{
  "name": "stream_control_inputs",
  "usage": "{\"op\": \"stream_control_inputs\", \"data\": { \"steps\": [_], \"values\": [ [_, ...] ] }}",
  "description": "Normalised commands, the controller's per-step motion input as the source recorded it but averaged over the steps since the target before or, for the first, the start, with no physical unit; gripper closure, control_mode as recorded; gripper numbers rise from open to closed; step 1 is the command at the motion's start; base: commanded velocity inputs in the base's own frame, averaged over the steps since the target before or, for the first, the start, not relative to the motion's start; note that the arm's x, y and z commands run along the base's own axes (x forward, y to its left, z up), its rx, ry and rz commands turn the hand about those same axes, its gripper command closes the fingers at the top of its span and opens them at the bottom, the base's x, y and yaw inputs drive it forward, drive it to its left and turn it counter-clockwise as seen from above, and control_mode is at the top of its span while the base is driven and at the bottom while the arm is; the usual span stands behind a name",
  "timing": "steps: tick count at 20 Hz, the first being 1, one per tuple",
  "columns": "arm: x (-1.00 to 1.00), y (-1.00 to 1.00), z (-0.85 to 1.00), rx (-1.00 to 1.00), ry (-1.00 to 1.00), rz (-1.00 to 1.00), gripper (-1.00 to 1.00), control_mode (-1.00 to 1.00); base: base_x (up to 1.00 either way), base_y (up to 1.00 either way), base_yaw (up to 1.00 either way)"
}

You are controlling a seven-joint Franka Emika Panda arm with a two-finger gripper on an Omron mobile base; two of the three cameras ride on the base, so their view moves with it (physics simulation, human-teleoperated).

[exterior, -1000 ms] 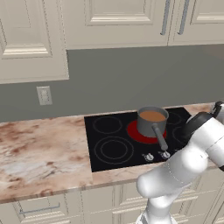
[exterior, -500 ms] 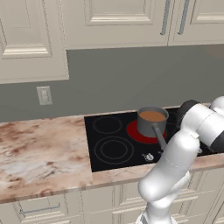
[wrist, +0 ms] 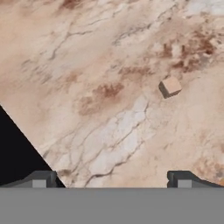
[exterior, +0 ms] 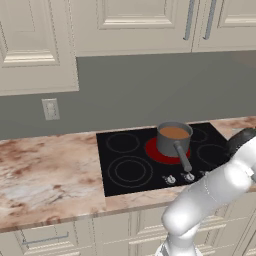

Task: Pick up the sugar cube(s) and place them in the saucepan with hot chocolate.

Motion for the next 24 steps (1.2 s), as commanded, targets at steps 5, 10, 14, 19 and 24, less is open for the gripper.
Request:
{"op": "stream_control_inputs", "data": {
  "steps": [5, 10, 14, 19, 24],
  "values": [
    [0.00, -0.42, 0.01, 0.05, 0.00, -0.02, -1.00, -1.00, 0.00, 0.00, 0.00],
    [0.00, -0.19, 0.00, 0.00, 0.00, 0.00, -1.00, -1.00, 0.00, 0.00, 0.00],
    [0.02, -0.45, -0.10, 0.00, 0.00, 0.00, -1.00, -1.00, 0.00, 0.00, 0.00],
    [0.03, -0.52, -0.14, 0.03, 0.01, 0.00, -1.00, -1.00, 0.00, 0.00, 0.00],
    [0.00, -0.40, 0.00, 0.01, 0.00, 0.00, -1.00, -1.00, 0.00, 0.00, 0.00]
  ]
}}
